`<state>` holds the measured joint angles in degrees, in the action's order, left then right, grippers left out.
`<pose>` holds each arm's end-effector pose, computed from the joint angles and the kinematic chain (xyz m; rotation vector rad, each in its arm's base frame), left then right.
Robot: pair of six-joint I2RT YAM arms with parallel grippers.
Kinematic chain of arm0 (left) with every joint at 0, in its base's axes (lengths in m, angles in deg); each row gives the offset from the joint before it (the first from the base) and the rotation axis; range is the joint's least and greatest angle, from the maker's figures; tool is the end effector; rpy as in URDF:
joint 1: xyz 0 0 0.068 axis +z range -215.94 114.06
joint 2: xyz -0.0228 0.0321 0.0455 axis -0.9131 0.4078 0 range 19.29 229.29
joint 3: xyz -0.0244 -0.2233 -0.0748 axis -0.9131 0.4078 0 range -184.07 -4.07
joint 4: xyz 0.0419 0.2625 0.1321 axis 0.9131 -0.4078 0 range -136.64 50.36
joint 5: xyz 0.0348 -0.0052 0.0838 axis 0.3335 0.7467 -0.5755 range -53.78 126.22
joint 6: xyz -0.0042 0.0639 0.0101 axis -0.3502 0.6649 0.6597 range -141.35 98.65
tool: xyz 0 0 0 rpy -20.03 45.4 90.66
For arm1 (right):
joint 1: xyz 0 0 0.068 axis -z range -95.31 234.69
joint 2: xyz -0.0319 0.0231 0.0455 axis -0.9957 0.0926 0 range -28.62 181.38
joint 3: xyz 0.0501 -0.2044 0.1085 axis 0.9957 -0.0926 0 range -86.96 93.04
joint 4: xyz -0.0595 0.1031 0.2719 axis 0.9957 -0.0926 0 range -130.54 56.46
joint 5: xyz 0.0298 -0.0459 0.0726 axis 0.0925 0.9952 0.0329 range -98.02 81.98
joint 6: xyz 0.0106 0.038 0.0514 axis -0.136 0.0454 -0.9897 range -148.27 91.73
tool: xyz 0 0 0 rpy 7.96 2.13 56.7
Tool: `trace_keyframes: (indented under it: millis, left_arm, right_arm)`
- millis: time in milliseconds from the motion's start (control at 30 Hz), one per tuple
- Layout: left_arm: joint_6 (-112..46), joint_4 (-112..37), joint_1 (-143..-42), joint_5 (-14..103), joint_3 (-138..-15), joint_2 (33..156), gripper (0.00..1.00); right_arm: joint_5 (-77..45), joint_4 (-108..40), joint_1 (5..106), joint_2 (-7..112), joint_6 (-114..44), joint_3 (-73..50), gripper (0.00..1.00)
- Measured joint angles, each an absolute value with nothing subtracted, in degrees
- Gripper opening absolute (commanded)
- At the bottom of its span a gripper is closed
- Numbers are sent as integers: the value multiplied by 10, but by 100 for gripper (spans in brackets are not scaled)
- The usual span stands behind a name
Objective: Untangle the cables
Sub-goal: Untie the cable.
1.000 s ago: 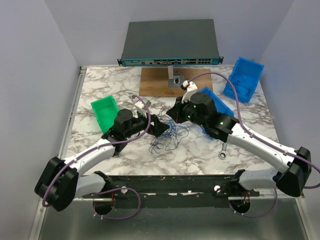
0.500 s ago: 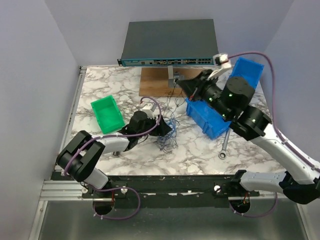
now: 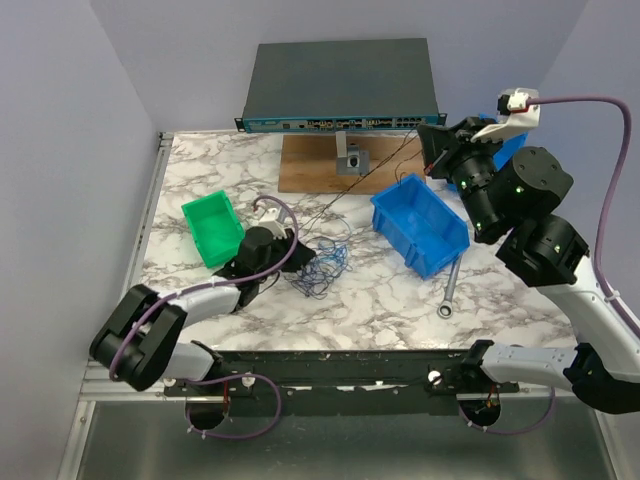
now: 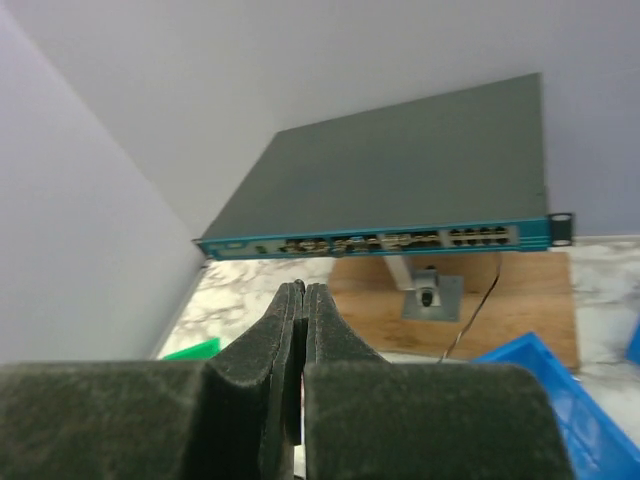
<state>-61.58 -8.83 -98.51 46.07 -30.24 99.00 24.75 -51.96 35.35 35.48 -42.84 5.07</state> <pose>0.2565 -0.1742 0.0971 -0.0199 2.1001 -0.9732 0.1885 0.1774 0.5219 0.0450 1.4509 0.5154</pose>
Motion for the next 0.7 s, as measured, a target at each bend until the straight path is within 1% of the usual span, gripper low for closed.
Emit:
trace_keyframes:
  millis: [67, 100, 200, 267, 300, 367, 533, 700]
  left_arm:
    - [-615, -111, -968, 456, -296, 955, 19]
    - [-614, -122, -959, 455, -296, 938, 23]
    - [-604, -153, -938, 452, -296, 892, 52]
    - [-597, -174, -930, 452, -298, 874, 68]
    - [-588, -199, -927, 452, -302, 859, 73]
    - [-579, -232, -925, 449, -310, 847, 77]
    - [-552, -294, -924, 442, -314, 800, 77]
    - [-531, -334, -924, 437, -323, 767, 76]
  right_arm:
    - [282, -522, 352, 351, -406, 51, 1]
    - [297, -522, 352, 348, -396, 51, 1]
    - [330, -522, 352, 335, -372, 51, 1]
    - [345, -521, 352, 326, -364, 49, 1]
    - [350, -520, 352, 321, -362, 45, 1]
    - [355, -520, 352, 315, -361, 32, 1]
    - [354, -535, 352, 324, -366, 1, 1]
    - [335, -562, 352, 362, -375, -12, 1]
